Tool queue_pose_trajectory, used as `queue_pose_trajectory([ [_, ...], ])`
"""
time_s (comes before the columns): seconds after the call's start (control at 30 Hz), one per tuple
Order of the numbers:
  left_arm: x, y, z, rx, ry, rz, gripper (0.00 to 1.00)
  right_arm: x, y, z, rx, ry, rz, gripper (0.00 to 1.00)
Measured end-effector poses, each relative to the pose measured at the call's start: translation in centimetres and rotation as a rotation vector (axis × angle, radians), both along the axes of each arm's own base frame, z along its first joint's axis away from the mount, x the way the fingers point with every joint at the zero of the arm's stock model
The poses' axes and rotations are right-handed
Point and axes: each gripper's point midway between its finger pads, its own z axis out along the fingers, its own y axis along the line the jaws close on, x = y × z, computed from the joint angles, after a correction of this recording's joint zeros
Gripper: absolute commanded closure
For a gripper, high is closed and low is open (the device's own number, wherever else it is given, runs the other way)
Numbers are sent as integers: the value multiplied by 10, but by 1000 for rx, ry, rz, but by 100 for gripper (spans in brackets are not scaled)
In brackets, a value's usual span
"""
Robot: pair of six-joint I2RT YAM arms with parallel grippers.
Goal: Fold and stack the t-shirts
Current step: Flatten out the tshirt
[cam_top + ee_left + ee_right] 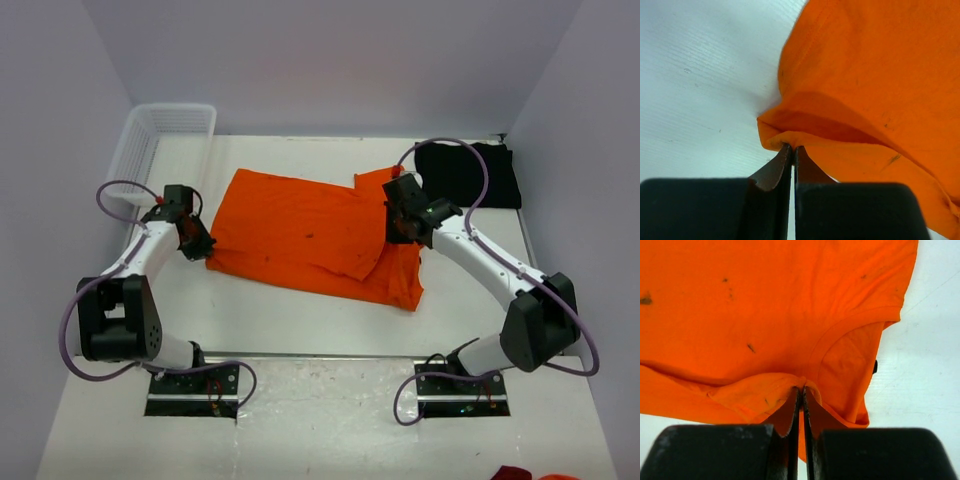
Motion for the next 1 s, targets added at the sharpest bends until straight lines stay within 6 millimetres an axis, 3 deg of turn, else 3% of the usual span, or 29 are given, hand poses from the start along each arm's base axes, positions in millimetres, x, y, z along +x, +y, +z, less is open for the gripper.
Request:
queue_pose_trajectory([
  [0.47,24,1,-6,-2,14,0,100,20,-11,-16,-20,37,-16,100],
  [0.7,36,2,-5,-1,6,0,100,30,-16,-8,-18,12,-24,100],
  [1.0,40,2,-18,-4,39,0,100,41,-21,-19,-23,32,-35,100],
])
